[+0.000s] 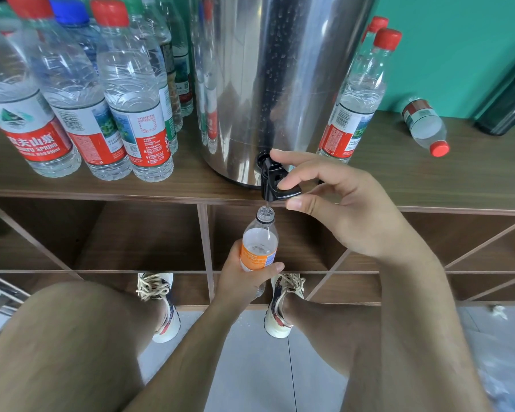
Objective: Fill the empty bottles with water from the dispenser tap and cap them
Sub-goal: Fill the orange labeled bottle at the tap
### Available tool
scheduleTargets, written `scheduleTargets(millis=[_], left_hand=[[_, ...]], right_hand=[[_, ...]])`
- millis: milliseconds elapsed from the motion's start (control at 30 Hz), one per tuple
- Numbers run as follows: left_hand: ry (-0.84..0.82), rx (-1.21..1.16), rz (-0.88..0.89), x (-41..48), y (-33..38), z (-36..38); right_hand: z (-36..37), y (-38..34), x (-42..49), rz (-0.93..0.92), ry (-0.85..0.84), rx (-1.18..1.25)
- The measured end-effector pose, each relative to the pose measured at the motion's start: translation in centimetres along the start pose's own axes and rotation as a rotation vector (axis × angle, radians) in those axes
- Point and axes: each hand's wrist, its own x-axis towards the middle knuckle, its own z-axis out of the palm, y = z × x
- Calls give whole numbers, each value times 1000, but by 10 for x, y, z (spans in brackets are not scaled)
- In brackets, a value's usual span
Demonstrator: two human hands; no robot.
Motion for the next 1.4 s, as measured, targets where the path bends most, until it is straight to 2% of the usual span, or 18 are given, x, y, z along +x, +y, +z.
scheduleTargets(millis=[400,1400], left_hand=[[1,1,7,0,0,0],[-5,-5,13,1,4,1]], right_hand=[[3,-3,3,-32,20,-51],[6,0,4,-1,61,9]])
